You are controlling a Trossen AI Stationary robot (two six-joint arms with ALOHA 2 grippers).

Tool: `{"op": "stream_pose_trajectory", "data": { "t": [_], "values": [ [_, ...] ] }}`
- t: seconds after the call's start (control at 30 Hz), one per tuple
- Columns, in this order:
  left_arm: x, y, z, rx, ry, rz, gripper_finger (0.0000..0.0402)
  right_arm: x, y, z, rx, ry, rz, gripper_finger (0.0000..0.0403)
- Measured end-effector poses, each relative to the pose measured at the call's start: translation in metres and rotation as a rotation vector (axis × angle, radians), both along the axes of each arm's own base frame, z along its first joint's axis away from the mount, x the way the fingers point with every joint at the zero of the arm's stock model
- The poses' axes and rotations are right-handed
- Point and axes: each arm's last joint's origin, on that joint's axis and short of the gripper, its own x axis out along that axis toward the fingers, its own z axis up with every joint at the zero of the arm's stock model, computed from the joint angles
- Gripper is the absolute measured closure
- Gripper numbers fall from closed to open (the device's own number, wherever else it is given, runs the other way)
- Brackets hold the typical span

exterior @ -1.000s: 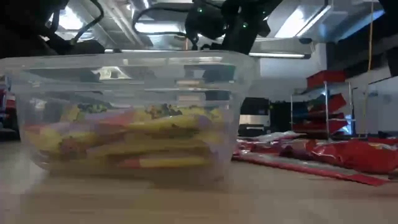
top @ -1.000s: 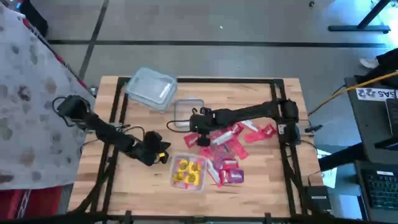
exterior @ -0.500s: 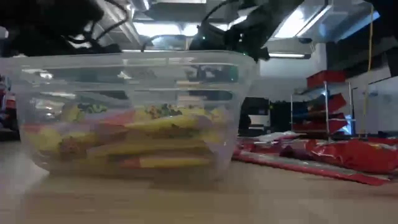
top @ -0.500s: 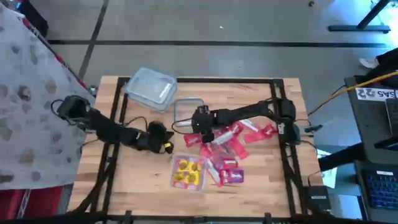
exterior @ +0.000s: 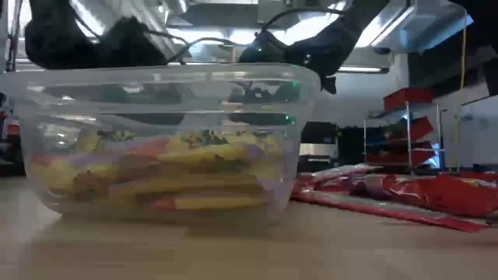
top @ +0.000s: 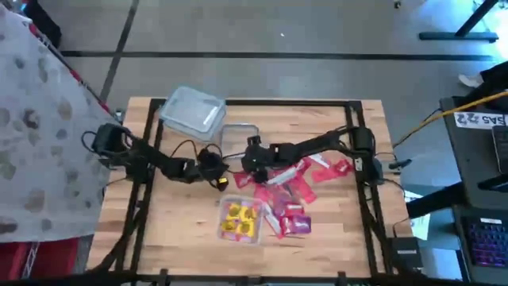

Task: Sort candy
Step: Close the square transparent bin

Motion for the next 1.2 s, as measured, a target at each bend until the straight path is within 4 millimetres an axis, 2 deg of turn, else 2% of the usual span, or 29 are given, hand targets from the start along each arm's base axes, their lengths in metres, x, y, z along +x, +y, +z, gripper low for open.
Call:
{"op": "stream_pose_trajectory", "data": {
  "t": [0.17, 0.43, 0.5, 0.6, 0.73, 1.0, 1.2],
  "values": [
    [0.006, -0.005, -0.011, -0.011, -0.054, -0.016, 0.0402, 0.005, 0.002, -0.009, 0.000, -0.034, 0.005, 0.0233],
    [0.008, -0.010, -0.011, -0.019, -0.072, -0.048, 0.0402, 0.010, 0.005, -0.022, 0.021, -0.081, -0.024, 0.0236],
    [0.007, -0.011, -0.011, -0.026, -0.074, -0.050, 0.0402, 0.011, 0.004, -0.026, 0.034, -0.082, -0.039, 0.0251],
    [0.008, -0.014, -0.009, -0.036, -0.093, -0.068, 0.0402, 0.010, 0.000, -0.031, 0.078, -0.079, -0.070, 0.0302],
    [0.012, -0.028, 0.000, -0.058, -0.128, -0.166, 0.0402, 0.011, -0.003, -0.032, 0.136, -0.095, -0.102, 0.0381],
    [0.017, -0.056, 0.037, 0.008, -0.252, -0.245, 0.0402, 0.010, -0.002, -0.031, 0.146, -0.103, -0.145, 0.0385],
    [0.011, -0.057, 0.053, 0.055, -0.248, -0.205, 0.0402, 0.007, -0.003, -0.020, 0.133, -0.102, -0.167, 0.0385]
  ]
}}
